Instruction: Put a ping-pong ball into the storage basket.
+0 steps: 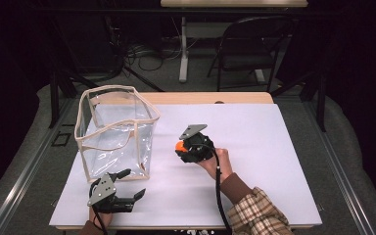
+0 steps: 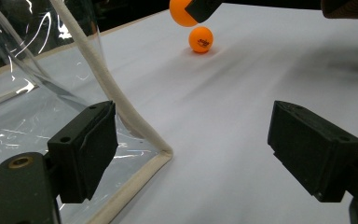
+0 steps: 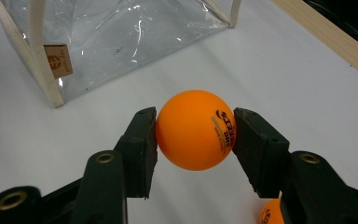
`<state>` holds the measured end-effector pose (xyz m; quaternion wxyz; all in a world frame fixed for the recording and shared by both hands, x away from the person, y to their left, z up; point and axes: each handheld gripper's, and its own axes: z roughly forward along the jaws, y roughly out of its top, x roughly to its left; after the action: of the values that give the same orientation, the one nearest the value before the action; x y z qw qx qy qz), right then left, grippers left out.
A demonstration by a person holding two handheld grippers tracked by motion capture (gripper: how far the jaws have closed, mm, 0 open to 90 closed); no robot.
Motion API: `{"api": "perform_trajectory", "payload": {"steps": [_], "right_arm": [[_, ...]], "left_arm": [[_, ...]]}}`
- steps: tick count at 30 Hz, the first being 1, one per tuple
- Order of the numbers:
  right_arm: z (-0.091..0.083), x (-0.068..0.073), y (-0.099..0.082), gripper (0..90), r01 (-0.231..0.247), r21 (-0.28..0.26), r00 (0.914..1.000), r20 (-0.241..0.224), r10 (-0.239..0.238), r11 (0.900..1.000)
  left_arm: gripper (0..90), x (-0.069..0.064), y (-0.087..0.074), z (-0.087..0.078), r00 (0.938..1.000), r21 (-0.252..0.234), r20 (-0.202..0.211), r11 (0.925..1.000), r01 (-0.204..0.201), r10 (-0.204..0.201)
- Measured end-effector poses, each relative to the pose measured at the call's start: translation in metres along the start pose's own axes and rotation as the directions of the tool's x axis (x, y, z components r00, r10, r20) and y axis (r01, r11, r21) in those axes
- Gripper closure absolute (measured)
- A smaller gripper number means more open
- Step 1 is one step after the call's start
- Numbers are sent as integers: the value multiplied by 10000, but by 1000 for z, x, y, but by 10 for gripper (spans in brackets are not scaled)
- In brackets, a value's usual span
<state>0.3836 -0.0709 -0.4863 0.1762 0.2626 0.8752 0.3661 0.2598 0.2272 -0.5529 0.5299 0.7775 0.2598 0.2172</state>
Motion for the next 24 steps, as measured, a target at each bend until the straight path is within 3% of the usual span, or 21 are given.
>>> {"api": "perform_trajectory", "payload": {"steps": [24], "right_arm": [[-8,-8,14,503,13,-210,9999,107,-11,9998]], "left_arm": [[159,-1,0,0,10000,27,49,10000,27,-27]]}}
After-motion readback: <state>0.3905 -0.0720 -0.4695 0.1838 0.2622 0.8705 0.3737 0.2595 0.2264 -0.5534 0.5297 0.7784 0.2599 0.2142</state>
